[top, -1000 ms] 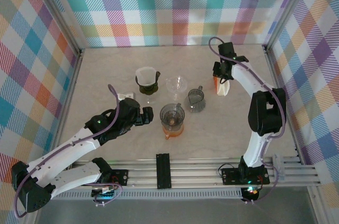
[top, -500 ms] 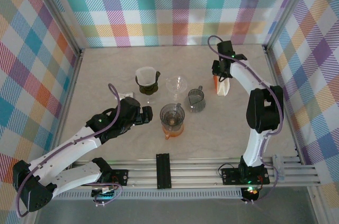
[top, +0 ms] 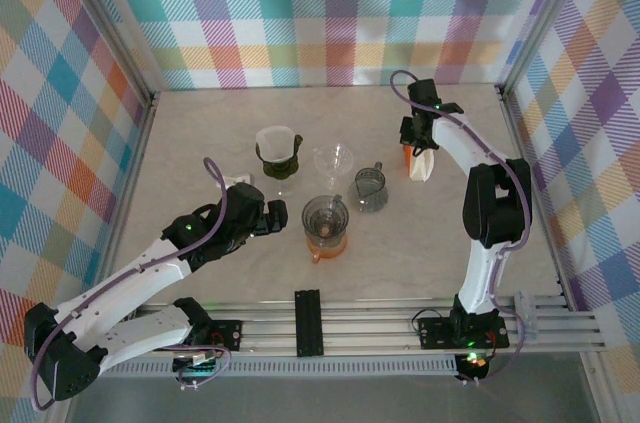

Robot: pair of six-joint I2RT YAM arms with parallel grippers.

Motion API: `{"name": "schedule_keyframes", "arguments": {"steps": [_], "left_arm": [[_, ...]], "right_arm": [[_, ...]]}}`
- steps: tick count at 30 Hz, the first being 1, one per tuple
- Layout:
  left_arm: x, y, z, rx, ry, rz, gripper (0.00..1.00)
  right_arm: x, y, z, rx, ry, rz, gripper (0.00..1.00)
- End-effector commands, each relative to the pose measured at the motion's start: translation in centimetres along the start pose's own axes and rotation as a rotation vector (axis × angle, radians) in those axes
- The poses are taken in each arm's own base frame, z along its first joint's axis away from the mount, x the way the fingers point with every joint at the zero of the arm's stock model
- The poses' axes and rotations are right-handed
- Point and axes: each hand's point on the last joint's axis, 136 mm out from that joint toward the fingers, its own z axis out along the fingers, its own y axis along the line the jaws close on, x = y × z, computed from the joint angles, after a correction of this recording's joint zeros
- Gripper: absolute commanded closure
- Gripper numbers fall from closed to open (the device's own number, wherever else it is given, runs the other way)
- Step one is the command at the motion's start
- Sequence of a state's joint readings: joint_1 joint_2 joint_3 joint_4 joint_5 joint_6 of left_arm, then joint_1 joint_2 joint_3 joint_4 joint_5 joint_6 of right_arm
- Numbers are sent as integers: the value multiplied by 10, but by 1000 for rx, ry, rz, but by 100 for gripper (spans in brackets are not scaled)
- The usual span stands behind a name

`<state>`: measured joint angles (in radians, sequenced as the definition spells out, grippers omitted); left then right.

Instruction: Place the coffee filter in the dripper

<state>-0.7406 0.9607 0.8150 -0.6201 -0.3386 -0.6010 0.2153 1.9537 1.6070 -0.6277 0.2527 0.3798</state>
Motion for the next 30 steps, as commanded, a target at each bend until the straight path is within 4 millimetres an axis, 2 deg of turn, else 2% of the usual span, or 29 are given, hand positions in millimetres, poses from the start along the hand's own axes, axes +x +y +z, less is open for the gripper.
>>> {"name": "schedule_keyframes", "arguments": {"steps": [1, 7, 14, 25, 30], "left_arm": [[-3, 6, 1, -16, -18, -3, 0], [-2, 7, 3, -21, -12, -3, 0], [-3, 5, 2, -12, -12, -10, 0], [-3, 4, 1, -14, -1, -21, 0], [-5, 3, -1, -13, 2, -29, 0]], "right_arm": [[-6, -2, -4, 12, -9, -6, 87], [-9, 0, -8, 2, -22, -15, 100], [-14, 4, -29, -41, -67, -15, 100], [-4, 4, -66, -80, -117, -22, 100], [1, 5, -94, -112, -164, -26, 100]]}}
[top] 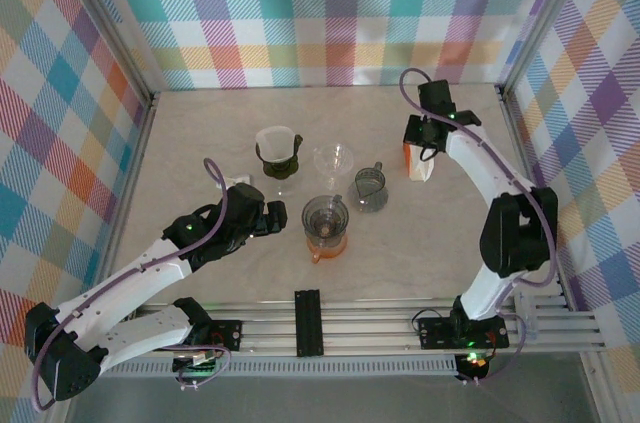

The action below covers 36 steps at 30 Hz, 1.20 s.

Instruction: Place the coffee filter in the dripper

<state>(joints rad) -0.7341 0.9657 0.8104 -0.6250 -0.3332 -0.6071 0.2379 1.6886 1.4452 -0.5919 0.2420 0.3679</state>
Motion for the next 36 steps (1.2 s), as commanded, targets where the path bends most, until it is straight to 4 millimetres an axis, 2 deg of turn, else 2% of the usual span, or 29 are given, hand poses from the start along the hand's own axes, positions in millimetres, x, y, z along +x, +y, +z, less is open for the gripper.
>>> {"name": "schedule_keyframes", "arguments": {"steps": [1, 6, 10, 15, 20, 25, 28, 31, 36], "left_arm": [[-9, 0, -5, 1, -11, -28, 0], [-11, -4, -10, 19, -7, -38, 0], [-12, -7, -15, 34, 2, -42, 0], [-10, -7, -20, 36, 27, -37, 0], [-4, -1, -22, 13, 56, -33, 0], [-1, 5, -25, -4, 63, -40, 0], [-2, 6, -28, -2, 55, -46, 0], [-4, 5, -30, -1, 52, -46, 0], [-5, 3, -31, 9, 55, -44, 0]], "right_arm": [[-3, 7, -27, -44, -52, -16, 100], [2, 15, -64, -111, -99, -15, 100], [18, 29, -99, -220, -107, -18, 100], [48, 58, -149, -453, -87, -81, 100], [88, 92, -209, -747, -15, -207, 100], [127, 111, -250, -877, 65, -349, 100], [146, 119, -259, -904, 123, -402, 100], [158, 124, -256, -867, 158, -455, 100], [166, 131, -246, -783, 211, -526, 100]]}}
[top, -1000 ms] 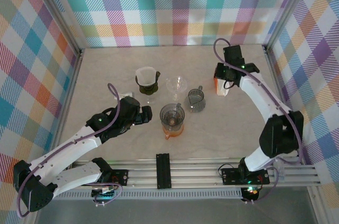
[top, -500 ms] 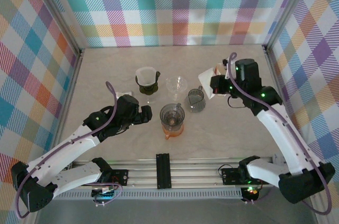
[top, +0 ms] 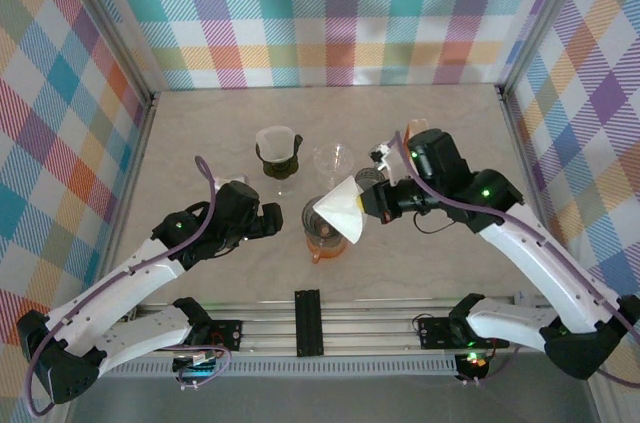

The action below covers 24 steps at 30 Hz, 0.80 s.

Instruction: Place the coffee filter in the dripper

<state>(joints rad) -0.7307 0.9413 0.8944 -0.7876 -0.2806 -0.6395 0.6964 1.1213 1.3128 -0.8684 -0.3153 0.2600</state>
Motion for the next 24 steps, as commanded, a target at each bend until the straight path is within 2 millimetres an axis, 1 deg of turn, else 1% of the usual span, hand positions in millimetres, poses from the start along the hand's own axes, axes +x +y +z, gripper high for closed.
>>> {"name": "schedule_keyframes", "arguments": {"steps": [1, 6, 8, 15, 19, 24], "left_arm": [[-8, -1, -10, 15, -17, -27, 0], [-7, -6, -11, 41, -7, -23, 0], [-6, -8, -10, 50, 0, -20, 0], [-5, -15, -11, 88, 9, -21, 0], [-5, -18, -13, 110, 15, -23, 0], [-4, -21, -14, 131, 17, -27, 0]], "right_arm": [[5, -4, 3, 71, 73, -33, 100], [10, -15, 14, 199, 198, -55, 100], [9, -16, 19, 227, 224, -68, 100], [3, -2, 47, 231, 291, -124, 100], [3, 5, 62, 220, 326, -147, 99], [3, 12, 77, 181, 348, -142, 100]]}}
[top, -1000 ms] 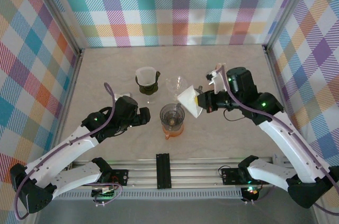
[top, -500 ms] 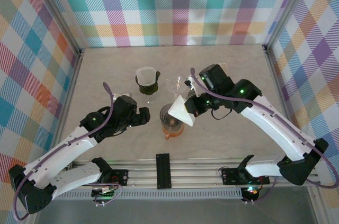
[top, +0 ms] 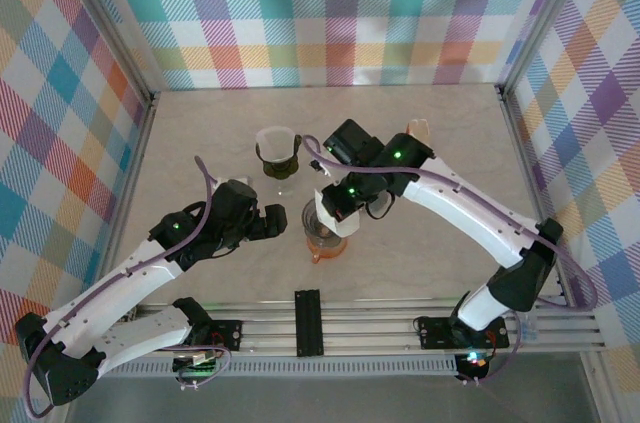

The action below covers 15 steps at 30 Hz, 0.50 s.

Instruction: Place the coffee filter in the dripper

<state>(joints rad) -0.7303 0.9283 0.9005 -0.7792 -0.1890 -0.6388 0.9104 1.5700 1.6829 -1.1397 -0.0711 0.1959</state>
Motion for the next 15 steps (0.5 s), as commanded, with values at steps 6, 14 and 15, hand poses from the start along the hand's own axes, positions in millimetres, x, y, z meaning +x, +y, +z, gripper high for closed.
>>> {"name": "schedule_keyframes", "arguments": {"steps": [6, 14, 15], "left_arm": [[-11, -12, -10, 65, -26, -19, 0], [-10, -17, -9, 94, -22, -34, 0], [-11, -17, -9, 95, -23, -34, 0]], "right_arm": [[-3, 8, 14, -32, 40, -12, 95], [-1, 2, 44, -19, 73, 5, 93], [-1, 1, 46, -13, 72, 5, 93]]}}
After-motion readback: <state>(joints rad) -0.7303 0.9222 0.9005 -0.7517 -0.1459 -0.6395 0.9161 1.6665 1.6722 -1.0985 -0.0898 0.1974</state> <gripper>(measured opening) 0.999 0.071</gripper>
